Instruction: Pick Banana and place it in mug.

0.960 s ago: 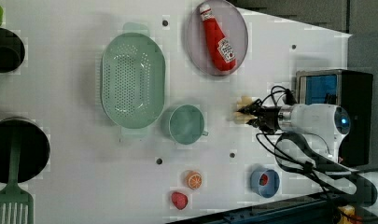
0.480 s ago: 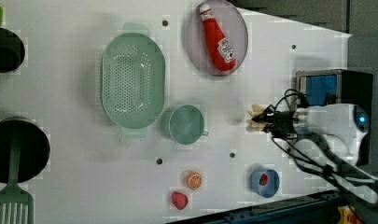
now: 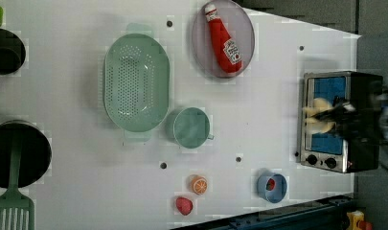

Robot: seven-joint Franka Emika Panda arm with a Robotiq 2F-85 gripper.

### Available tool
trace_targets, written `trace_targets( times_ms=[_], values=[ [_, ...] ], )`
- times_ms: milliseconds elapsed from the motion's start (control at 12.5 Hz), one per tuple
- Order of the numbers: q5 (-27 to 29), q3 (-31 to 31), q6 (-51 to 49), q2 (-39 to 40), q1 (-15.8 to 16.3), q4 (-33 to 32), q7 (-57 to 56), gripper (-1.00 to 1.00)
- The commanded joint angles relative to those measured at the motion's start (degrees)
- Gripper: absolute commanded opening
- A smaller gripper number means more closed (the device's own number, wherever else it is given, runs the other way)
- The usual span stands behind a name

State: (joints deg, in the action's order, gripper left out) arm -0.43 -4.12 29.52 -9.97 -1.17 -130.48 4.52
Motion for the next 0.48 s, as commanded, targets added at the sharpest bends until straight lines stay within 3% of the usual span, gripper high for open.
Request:
trace_targets(
  times_ms=[80, 480],
  values=[
    [1.21, 3.02, -4.62, -2.87, 0.42, 1.30, 0.73, -0.46],
    [2.19, 13.62, -6.37, -4.43, 1.89, 1.74, 11.70, -0.46]
  ],
)
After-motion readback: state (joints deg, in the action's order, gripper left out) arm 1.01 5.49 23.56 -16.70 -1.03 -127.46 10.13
